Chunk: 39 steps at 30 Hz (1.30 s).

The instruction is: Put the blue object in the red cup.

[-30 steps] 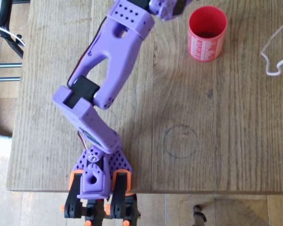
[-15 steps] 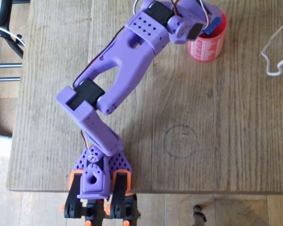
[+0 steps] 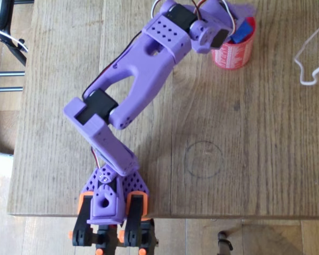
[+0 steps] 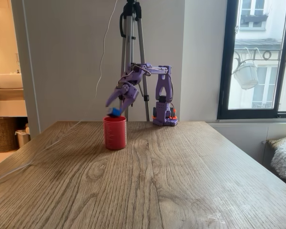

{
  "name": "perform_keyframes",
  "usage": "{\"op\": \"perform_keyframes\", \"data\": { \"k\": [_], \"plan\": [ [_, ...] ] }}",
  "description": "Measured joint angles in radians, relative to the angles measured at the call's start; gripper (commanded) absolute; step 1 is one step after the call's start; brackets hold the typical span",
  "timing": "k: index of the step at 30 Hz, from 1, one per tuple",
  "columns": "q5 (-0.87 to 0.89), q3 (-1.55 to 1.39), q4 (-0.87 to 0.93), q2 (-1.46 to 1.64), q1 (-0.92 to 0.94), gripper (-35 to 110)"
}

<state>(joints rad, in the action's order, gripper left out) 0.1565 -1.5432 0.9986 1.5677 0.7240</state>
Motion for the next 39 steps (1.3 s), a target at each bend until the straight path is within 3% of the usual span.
{"op": "perform_keyframes", "data": {
  "k": [10, 11, 12, 35, 39],
  "plan": [
    [-0.038, 0.0, 0.005, 0.0, -0.015, 48],
    [-0.038, 0.0, 0.005, 0.0, -0.017, 38],
    [-0.038, 0.0, 0.005, 0.0, -0.017, 1],
    [-0.034, 0.006, 0.041, 0.0, -0.031, 1],
    [-0.097, 0.006, -0.035, 0.081, -0.06, 1]
  ]
}}
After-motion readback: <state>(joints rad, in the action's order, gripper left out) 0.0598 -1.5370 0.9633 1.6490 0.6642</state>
